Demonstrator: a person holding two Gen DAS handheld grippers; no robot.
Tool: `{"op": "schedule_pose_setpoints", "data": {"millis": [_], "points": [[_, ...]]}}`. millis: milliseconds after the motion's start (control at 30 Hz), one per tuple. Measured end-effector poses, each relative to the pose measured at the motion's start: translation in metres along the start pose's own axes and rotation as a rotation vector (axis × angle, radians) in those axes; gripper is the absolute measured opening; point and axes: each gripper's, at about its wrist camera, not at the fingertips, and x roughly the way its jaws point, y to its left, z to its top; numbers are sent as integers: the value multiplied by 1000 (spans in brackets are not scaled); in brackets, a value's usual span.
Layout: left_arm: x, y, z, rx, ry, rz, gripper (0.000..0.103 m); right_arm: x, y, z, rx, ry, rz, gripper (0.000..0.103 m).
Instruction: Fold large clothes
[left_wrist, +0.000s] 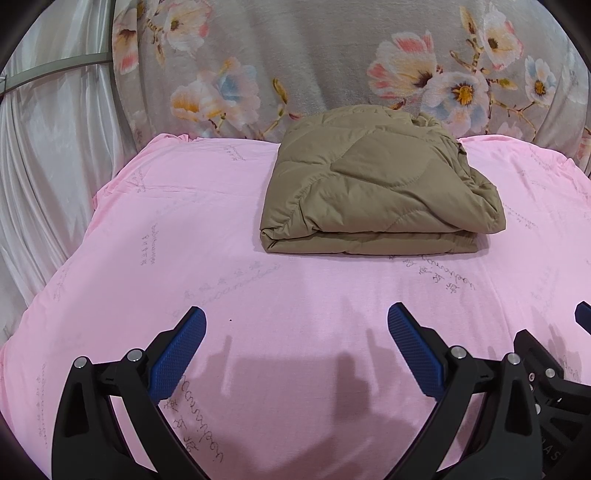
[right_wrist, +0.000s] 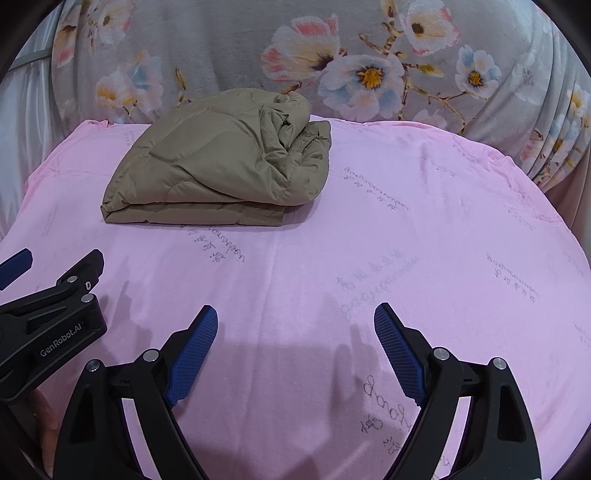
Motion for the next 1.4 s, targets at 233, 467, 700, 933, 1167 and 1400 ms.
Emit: {"op": "schedule_pose_setpoints", "data": {"millis": [233,467,700,933,1167,1400], "points": [[0,-1,0,1,0,1,97,0,0,0,-1,-2,2,84],[0,0,0,1,-2,3,97,-1,0,0,-1,-3,0,84],[1,2,1,3,-7,10,97,-3,2,2,-6,-8,-1,84],[1,3,1,0,-7,10,97,-3,3,2,-5,-7,-3,84],[-1,0,1,-3,-7,14,97,-4,3,2,-5,-8,-4,84],[0,0,2,0,-10,14,96,-4,5,2,-5,-9,-5,84]]}}
